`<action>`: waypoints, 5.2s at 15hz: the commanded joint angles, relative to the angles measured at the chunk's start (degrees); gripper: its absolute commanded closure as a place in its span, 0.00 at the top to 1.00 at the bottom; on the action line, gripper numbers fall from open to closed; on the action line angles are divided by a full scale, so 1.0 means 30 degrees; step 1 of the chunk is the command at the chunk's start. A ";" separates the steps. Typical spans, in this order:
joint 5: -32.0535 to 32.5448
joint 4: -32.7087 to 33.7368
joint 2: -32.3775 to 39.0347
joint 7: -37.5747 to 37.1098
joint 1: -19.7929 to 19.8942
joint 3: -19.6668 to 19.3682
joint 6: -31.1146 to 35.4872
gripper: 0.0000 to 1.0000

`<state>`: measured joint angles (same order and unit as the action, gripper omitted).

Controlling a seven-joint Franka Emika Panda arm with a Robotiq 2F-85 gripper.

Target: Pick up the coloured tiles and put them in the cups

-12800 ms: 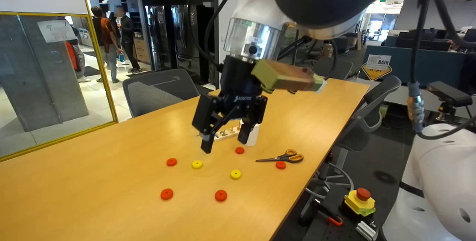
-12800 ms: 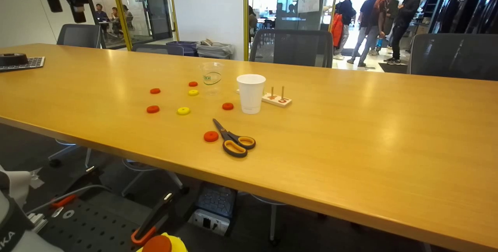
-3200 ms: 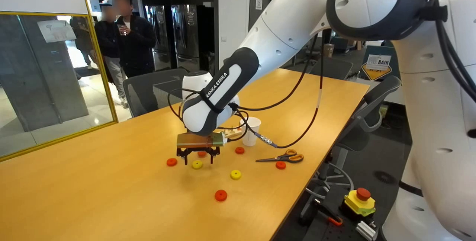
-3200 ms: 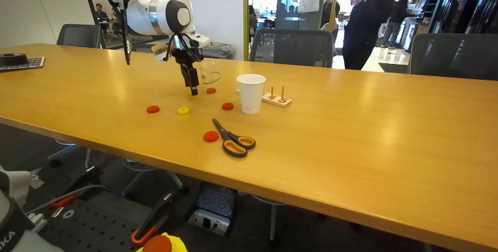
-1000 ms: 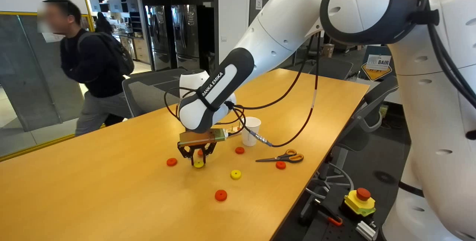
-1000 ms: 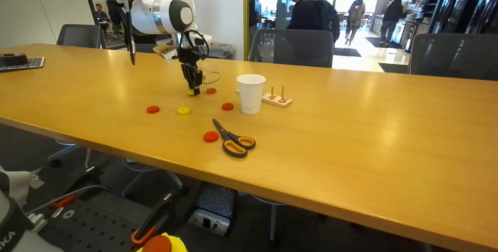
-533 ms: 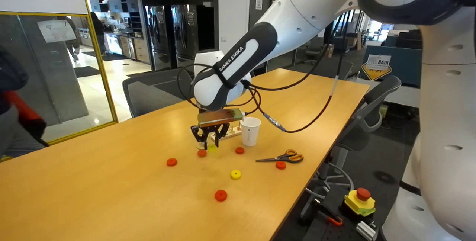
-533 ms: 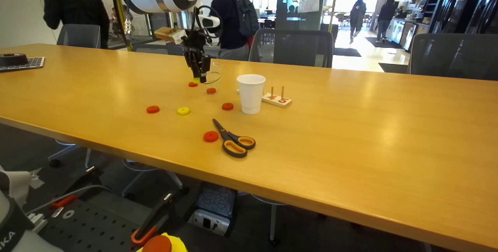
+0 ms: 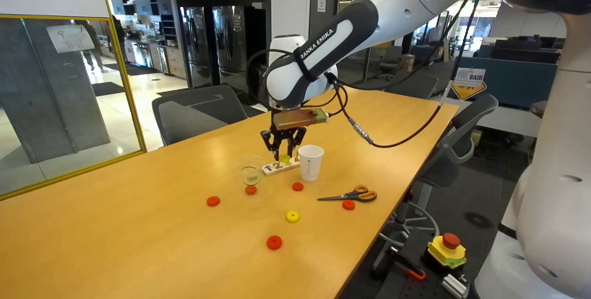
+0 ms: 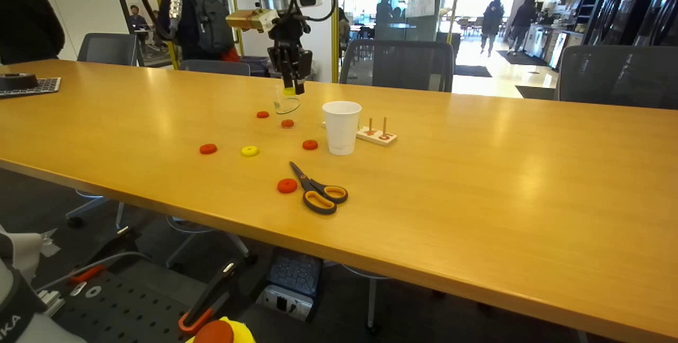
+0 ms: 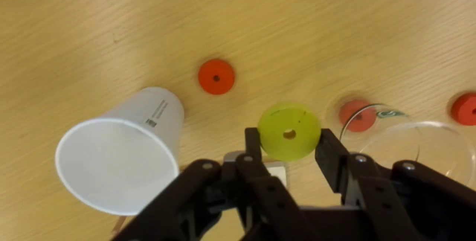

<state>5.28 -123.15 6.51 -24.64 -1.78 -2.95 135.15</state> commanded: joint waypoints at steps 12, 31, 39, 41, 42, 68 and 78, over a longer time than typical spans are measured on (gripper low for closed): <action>0.4565 0.1190 0.1366 -0.2795 0.0869 -0.2242 0.2127 0.23; 0.3634 0.2073 0.1283 -0.2480 0.0569 -0.1453 0.1432 1.00; 0.3134 0.3588 0.1870 -0.6710 -0.1731 0.0075 0.0778 1.00; 0.3747 0.4112 0.2091 -0.9209 -0.2588 0.0262 -0.0154 1.00; 0.4020 0.4439 0.2302 -1.0488 -0.2994 0.0375 -0.0766 1.00; -0.1045 1.2583 1.0981 -1.7282 -0.3947 0.1559 -0.3232 1.00; -0.2047 1.4673 1.2860 -1.6671 -0.3356 0.1431 -0.3701 1.00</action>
<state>1.28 -83.29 43.12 -76.54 -12.10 1.63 126.09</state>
